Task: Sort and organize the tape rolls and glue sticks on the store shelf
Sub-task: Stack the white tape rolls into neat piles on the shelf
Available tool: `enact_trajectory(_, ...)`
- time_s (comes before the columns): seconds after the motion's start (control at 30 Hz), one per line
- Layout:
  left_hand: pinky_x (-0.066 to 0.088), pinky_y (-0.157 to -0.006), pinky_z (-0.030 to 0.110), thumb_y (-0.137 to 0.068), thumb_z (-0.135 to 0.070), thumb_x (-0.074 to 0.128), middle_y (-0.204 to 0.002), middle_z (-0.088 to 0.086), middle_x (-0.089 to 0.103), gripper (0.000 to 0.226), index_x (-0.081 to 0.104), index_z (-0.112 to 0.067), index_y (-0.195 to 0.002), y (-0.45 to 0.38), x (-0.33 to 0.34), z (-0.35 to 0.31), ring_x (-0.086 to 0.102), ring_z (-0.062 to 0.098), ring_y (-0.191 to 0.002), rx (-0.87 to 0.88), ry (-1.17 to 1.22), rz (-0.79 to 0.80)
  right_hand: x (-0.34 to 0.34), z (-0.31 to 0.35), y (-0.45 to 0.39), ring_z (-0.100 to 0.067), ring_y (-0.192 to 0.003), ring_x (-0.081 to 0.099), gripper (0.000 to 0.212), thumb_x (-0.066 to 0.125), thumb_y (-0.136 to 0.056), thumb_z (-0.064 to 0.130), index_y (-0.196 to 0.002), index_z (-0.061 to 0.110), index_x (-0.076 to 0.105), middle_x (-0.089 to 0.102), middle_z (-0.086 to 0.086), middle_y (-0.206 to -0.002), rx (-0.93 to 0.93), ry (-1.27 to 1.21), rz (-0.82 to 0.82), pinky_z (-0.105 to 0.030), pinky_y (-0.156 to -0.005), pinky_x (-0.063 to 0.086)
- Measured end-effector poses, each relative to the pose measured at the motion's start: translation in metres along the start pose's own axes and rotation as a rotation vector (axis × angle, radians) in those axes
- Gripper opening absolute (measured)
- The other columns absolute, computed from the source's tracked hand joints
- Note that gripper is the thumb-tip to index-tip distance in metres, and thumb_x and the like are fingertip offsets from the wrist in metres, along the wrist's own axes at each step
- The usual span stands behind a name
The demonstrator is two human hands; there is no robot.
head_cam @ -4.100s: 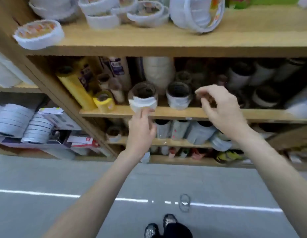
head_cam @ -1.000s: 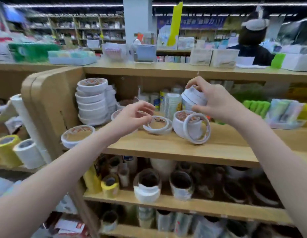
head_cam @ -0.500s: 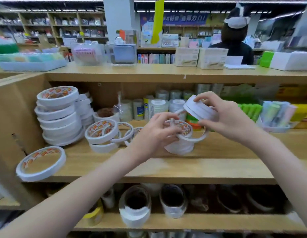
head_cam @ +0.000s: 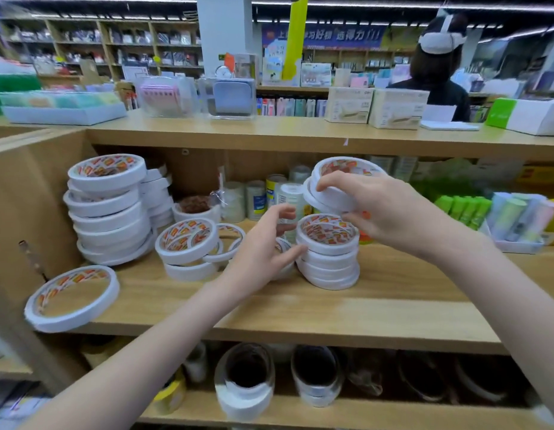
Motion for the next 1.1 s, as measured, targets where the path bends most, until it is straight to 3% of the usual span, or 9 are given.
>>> enact_trajectory(0.17,0.041,-0.093,0.015,-0.086,-0.012,0.062,-0.113,0.000,0.057,0.033,0.052,-0.010,-0.117,0.022,-0.014,0.003,0.051,0.003,-0.105,0.088,-0.121,-0.120,0.038,0.001,0.001,-0.014,-0.103,0.050,0.047,0.062,-0.084,0.017,-0.123,0.032,0.041,0.054,0.007,-0.120,-0.014,-0.037,0.379,-0.032,-0.085,0.041)
enact_trajectory(0.3,0.033,-0.084,0.002,-0.080,-0.005,0.053,-0.099,0.000,0.057,0.025,0.059,-0.005,-0.104,0.033,-0.050,0.008,0.049,0.001,-0.094,0.110,-0.249,-0.249,0.030,-0.005,-0.002,-0.012,-0.098,0.045,0.051,0.062,-0.086,0.033,-0.132,0.035,0.040,0.053,0.010,-0.112,0.083,-0.085,0.324,-0.030,-0.083,0.037)
enact_trajectory(0.4,0.037,-0.081,0.011,-0.083,-0.001,0.056,-0.098,0.001,0.058,0.021,0.059,-0.006,-0.104,0.041,-0.074,0.016,0.051,0.006,-0.092,0.031,-0.301,-0.277,0.025,0.010,-0.013,-0.020,-0.098,0.047,0.045,0.061,-0.086,0.034,-0.128,0.025,0.047,0.060,0.000,-0.103,0.064,0.015,0.174,-0.040,-0.088,0.039)
enact_trajectory(0.53,0.042,-0.082,0.030,-0.080,-0.028,0.054,-0.102,0.003,0.059,0.031,0.059,-0.010,-0.105,0.057,-0.098,0.037,0.053,0.019,-0.097,-0.105,-0.453,-0.120,0.028,0.046,-0.025,-0.030,-0.084,0.056,0.017,0.059,-0.084,0.018,-0.098,0.009,0.065,0.066,-0.006,-0.086,-0.186,0.091,-0.183,-0.040,-0.072,0.044)
enact_trajectory(0.63,0.040,-0.086,0.036,-0.069,-0.050,0.037,-0.107,0.005,0.061,0.061,0.061,-0.011,-0.108,0.069,-0.108,0.051,0.051,0.025,-0.104,-0.173,-0.571,-0.028,0.055,0.074,-0.029,-0.025,-0.096,0.050,0.022,0.056,-0.089,0.026,-0.107,0.014,0.060,0.062,-0.002,-0.102,-0.209,0.028,0.076,-0.036,-0.078,0.042)
enact_trajectory(0.73,0.037,-0.093,0.037,-0.077,-0.051,0.048,-0.115,0.004,0.059,0.057,0.061,-0.011,-0.116,0.072,-0.113,0.058,0.046,0.025,-0.111,-0.221,-0.592,0.055,0.101,0.085,-0.026,-0.021,-0.107,0.045,0.025,0.050,-0.092,0.030,-0.114,0.019,0.052,0.054,0.002,-0.116,-0.162,0.193,0.389,-0.032,-0.080,0.033)
enact_trajectory(0.87,0.038,-0.096,0.041,-0.088,-0.024,0.063,-0.115,0.003,0.059,0.030,0.062,-0.012,-0.115,0.068,-0.125,0.061,0.046,0.023,-0.110,-0.184,-0.575,0.100,0.112,0.080,-0.026,-0.022,-0.093,0.054,0.008,0.045,-0.093,0.016,-0.096,0.016,0.052,0.060,0.000,-0.099,-0.085,0.003,0.310,-0.033,-0.071,0.040)
enact_trajectory(1.0,0.031,-0.102,0.042,-0.088,-0.030,0.061,-0.131,-0.007,0.050,0.038,0.053,-0.028,-0.125,0.063,-0.129,0.061,0.037,0.017,-0.122,-0.189,-0.481,0.154,0.111,0.079,-0.029,-0.019,-0.091,0.057,0.016,0.052,-0.090,0.014,-0.103,0.015,0.061,0.064,0.000,-0.099,-0.078,-0.191,0.302,-0.037,-0.079,0.047)
enact_trajectory(1.1,0.019,-0.098,0.035,-0.090,-0.032,0.058,-0.119,-0.013,0.052,0.026,0.056,-0.030,-0.116,0.057,-0.122,0.063,0.032,0.012,-0.123,-0.224,-0.516,0.205,0.108,0.074,-0.038,-0.019,-0.094,0.054,0.016,0.058,-0.086,0.011,-0.101,0.012,0.064,0.062,-0.003,-0.100,-0.063,-0.240,0.241,-0.035,-0.083,0.045)
Point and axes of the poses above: each hand's wrist, its own y-axis away from the middle knuckle, its own x-axis out of the palm, z = x × y, the point moved 3 cm from there along -y, towards the middle knuckle
